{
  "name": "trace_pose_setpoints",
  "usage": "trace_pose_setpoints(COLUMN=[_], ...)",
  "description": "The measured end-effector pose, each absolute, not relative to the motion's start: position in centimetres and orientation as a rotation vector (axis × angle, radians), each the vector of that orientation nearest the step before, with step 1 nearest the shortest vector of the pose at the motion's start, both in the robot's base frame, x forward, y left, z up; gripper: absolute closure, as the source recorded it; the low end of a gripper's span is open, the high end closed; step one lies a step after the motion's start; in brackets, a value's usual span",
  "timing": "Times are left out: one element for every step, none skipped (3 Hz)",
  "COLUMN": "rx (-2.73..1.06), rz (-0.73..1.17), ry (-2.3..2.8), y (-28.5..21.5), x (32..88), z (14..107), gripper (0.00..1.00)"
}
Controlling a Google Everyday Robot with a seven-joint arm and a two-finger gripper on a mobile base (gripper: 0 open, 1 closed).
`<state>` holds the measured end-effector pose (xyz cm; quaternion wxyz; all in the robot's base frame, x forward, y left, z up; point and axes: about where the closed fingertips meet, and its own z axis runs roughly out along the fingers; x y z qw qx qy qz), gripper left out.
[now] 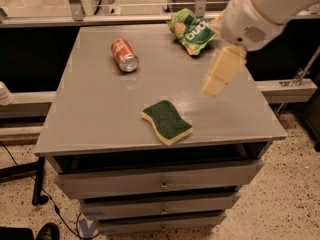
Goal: Move coke can near sponge
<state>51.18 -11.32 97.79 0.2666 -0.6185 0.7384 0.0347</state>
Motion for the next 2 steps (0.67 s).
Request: trace_pose_setpoints(rx=[-1.585, -1.472], rz=[0.217, 0.323], ry=[1.971, 2.023], y=[-5.7, 0.1], x=[55.3, 58.8], z=[97.8, 96.8], gripper=[0.00, 0.00])
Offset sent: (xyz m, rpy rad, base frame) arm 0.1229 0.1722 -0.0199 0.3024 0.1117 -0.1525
